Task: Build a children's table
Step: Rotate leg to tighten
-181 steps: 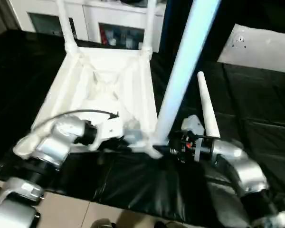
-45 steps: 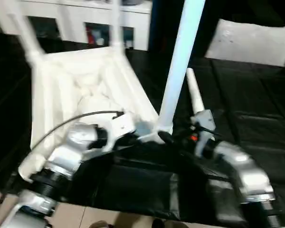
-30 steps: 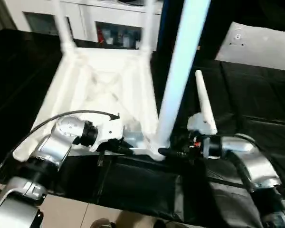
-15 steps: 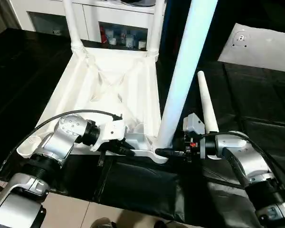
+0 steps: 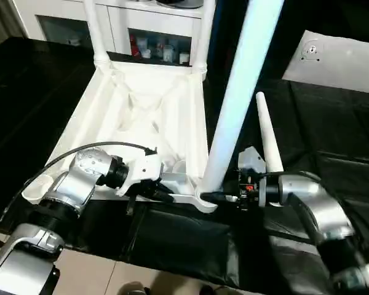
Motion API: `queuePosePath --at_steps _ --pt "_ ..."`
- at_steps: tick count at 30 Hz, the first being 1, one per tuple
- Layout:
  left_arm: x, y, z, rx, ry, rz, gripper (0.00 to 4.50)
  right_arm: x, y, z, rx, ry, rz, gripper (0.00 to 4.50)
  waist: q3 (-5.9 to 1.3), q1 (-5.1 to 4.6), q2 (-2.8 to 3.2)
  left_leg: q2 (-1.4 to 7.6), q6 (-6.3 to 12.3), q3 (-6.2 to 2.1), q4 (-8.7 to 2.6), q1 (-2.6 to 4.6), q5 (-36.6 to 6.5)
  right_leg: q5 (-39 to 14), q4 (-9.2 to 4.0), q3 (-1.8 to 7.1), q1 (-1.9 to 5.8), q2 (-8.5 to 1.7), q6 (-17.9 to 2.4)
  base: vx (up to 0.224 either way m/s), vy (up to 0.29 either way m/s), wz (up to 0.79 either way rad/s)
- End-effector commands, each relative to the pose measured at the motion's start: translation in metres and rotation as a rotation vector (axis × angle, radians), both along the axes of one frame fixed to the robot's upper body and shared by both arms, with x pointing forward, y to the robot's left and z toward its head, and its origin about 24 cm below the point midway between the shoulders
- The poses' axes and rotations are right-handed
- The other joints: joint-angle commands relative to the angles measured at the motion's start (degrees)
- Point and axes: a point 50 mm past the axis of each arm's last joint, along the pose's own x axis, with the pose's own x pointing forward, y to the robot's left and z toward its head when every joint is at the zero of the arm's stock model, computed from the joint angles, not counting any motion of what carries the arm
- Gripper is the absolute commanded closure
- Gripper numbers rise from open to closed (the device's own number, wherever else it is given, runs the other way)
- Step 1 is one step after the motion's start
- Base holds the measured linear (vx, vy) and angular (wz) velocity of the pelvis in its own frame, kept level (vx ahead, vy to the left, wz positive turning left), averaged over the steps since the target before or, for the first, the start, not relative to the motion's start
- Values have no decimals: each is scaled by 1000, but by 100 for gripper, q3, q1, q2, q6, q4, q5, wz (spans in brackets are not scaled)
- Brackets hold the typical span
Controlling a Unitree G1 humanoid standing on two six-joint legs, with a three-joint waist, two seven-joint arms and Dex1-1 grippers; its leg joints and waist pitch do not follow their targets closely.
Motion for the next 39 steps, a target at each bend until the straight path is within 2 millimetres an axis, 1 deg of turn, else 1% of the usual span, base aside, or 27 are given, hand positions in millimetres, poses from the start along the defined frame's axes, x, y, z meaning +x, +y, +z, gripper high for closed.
queuePosePath --at_steps 1,2,3,5,6,7,8,9,11,12,13,14,15,17,18,19,21,22,23,24,26,28,29,30,31,34,39 --pt "-3 -36 -2 -67 -18 -7 450 -2 25 -6 9 40 -53 201 -318 -54 78 379 80 -145 -451 51 -1047 -2480 -486 376 291 -636 -835 0 0 0" --pt "-2 -47 -2 -97 -28 45 450 -3 35 -9 32 71 -106 201 -294 -92 73 367 38 -157 -466 64 -1191 -2898 -549 371 276 -637 -637 0 0 0" --pt "-1 -53 -2 -110 -33 78 450 -3 41 -12 39 91 -151 201 -273 -125 71 373 14 -159 -474 72 -1275 -3018 -570 372 256 -629 -592 0 0 0" --pt "0 -63 -2 -124 -43 117 450 -2 50 -13 41 101 -198 201 -249 -179 62 337 -5 -171 -460 122 -1569 -3492 -645 320 221 -622 -443 0 0 0" --pt "1 -70 -1 -134 -56 158 450 -2 57 -13 47 111 -227 201 -228 -246 69 289 9 -200 -432 148 -1788 -4034 -749 252 216 -630 -195 0 0 0" --pt "1 -73 0 -138 -63 183 450 -3 60 -12 50 120 -242 201 -229 -260 96 299 15 -212 -434 165 -1839 -4085 -778 243 211 -642 -157 0 0 0" --pt "1 -79 1 -146 -67 211 450 -2 65 -12 41 134 -280 201 -238 -331 96 306 59 -231 -437 192 -1957 -4034 -820 188 219 -622 -109 0 0 0" --pt "1 -86 2 -154 -77 245 450 -1 71 -11 29 134 -305 201 -248 -347 142 328 36 -247 -460 173 -1947 -3856 -786 186 241 -623 -152 0 0 0" --pt "1 -97 5 -159 -104 293 450 1 80 -9 11 127 -336 201 -271 -386 119 357 30 -268 -495 118 -1922 -3553 -756 177 280 -626 -197 0 0 0" --pt "1 -99 6 -155 -120 306 450 2 83 -8 8 120 -343 201 -272 -388 132 342 63 -252 -482 137 -1937 -3509 -768 182 250 -627 -212 0 0 0" --pt "0 -100 6 -153 -126 309 450 2 83 -7 6 113 -348 201 -274 -390 132 338 85 -251 -480 137 -1927 -3477 -765 187 254 -638 -231 0 0 0" --pt "-1 -101 6 -150 -126 308 450 4 81 -6 33 121 -376 201 -292 -407 134 337 159 -247 -498 78 -1772 -3269 -740 212 287 -640 -277 0 0 0" --pt "-1 -101 6 -150 -125 308 450 4 81 -6 35 122 -378 166 -292 -407 134 337 159 -247 -498 78 -1772 -3269 -740 212 287 -640 -277 0 0 0" --pt "-2 -99 6 -148 -128 312 450 6 76 -6 47 116 -408 132 -302 -419 160 359 193 -237 -505 79 -1679 -2943 -697 254 273 -636 -416 0 0 0" --pt "-1 -92 5 -132 -134 312 450 6 65 -6 53 105 -430 129 -319 -425 165 375 193 -237 -511 61 -1609 -2703 -658 269 288 -637 -507 0 0 0" --pt "-1 -89 5 -127 -135 312 450 6 62 -6 54 103 -435 109 -323 -428 161 376 200 -232 -513 46 -1556 -2585 -643 279 296 -632 -540 0 0 0" --pt "-2 -84 4 -124 -127 313 450 6 55 -4 59 87 -439 95 -358 -418 171 387 228 -210 -500 44 -1293 -2111 -579 311 305 -635 -700 0 0 0" --pt "-2 -77 3 -115 -124 301 450 6 46 -2 61 62 -443 81 -377 -406 162 393 289 -188 -486 29 -1059 -1736 -521 330 320 -626 -860 0 0 0" --pt "-2 -77 3 -115 -124 301 450 6 46 -2 61 62 -443 74 -381 -401 158 389 312 -176 -477 33 -1019 -1668 -513 336 321 -630 -893 0 0 0" --pt "-2 -73 2 -110 -122 297 450 6 41 -1 63 47 -440 62 -389 -403 148 380 355 -168 -467 4 -904 -1563 -484 346 340 -641 -970 0 0 0" --pt "-4 -63 1 -105 -111 268 450 5 27 4 56 -6 -414 49 -395 -379 142 364 426 -158 -442 -13 -829 -1579 -482 353 349 -638 -968 0 0 0" --pt "-5 -58 1 -102 -106 241 450 4 18 7 50 -28 -391 40 -436 -357 127 356 505 -153 -411 -63 -533 -1342 -421 364 382 -634 -993 0 0 0" --pt "-5 -53 0 -98 -95 224 450 4 11 9 46 -42 -371 18 -465 -326 117 346 585 -149 -385 -88 -269 -1036 -378 364 401 -627 -1008 0 0 0" --pt "-5 -50 0 -96 -90 201 450 3 5 10 38 -55 -350 7 -460 -313 111 339 661 -134 -365 -98 -119 -777 -332 376 371 -612 -1075 0 0 0" --pt "-5 -46 1 -94 -85 176 450 3 -1 12 30 -67 -329 7 -453 -298 101 323 698 -129 -356 -106 -102 -745 -332 371 372 -598 -1070 0 0 0" --pt "-4 -37 0 -73 -65 145 450 0 -13 17 2 -98 -240 7 -438 -248 120 329 778 -116 -353 -85 -189 -961 -351 354 366 -587 -1046 0 0 0" --pt "-4 -23 1 -31 -65 34 450 -3 -27 26 -5 -108 -79 7 -406 -206 106 353 654 -125 -378 -33 -548 -1627 -426 343 336 -585 -881 0 0 0"
